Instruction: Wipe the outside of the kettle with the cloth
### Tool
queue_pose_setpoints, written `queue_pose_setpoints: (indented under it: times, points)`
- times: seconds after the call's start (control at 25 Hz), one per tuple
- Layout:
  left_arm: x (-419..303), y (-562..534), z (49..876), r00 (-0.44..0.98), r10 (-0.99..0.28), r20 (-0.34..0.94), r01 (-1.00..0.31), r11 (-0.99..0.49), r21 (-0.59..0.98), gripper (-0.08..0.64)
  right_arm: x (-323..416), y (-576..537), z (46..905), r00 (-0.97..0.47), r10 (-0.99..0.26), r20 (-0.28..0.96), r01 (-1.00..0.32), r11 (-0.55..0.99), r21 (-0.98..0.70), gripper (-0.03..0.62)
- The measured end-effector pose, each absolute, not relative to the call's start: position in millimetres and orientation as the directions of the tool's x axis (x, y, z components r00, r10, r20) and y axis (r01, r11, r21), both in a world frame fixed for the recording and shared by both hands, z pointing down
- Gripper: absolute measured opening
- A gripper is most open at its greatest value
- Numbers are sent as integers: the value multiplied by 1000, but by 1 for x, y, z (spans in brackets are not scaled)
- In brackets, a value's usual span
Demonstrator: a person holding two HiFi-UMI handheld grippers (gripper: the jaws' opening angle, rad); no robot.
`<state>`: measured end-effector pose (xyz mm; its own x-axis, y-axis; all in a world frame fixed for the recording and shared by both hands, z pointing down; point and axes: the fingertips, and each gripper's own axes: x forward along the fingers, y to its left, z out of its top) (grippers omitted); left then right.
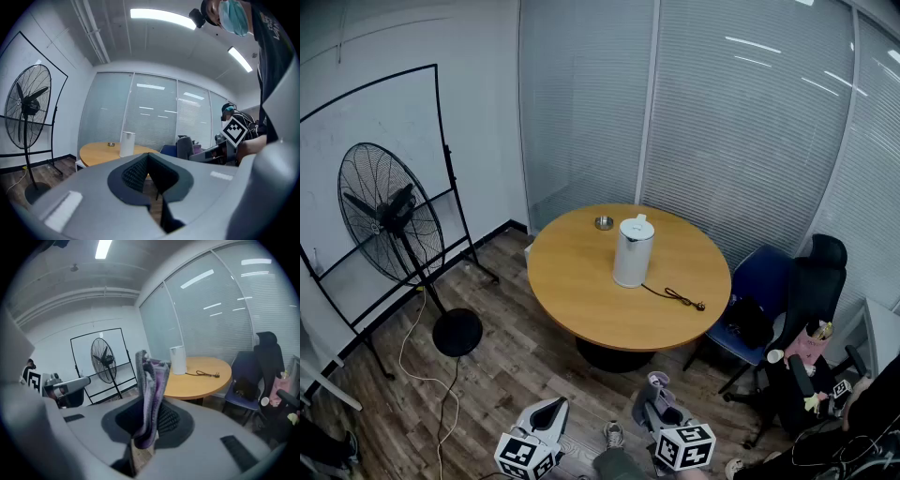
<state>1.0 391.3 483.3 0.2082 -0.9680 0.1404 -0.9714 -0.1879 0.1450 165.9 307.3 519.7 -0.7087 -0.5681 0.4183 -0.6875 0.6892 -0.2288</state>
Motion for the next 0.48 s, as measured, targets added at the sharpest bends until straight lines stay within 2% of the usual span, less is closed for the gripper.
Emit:
queue_pose_setpoints:
  times: [0.48]
  points:
    - [-33,276,503,263,-958,111,-954,-241,181,12,131,198,530,-711,-572,408,-700,626,-343,64]
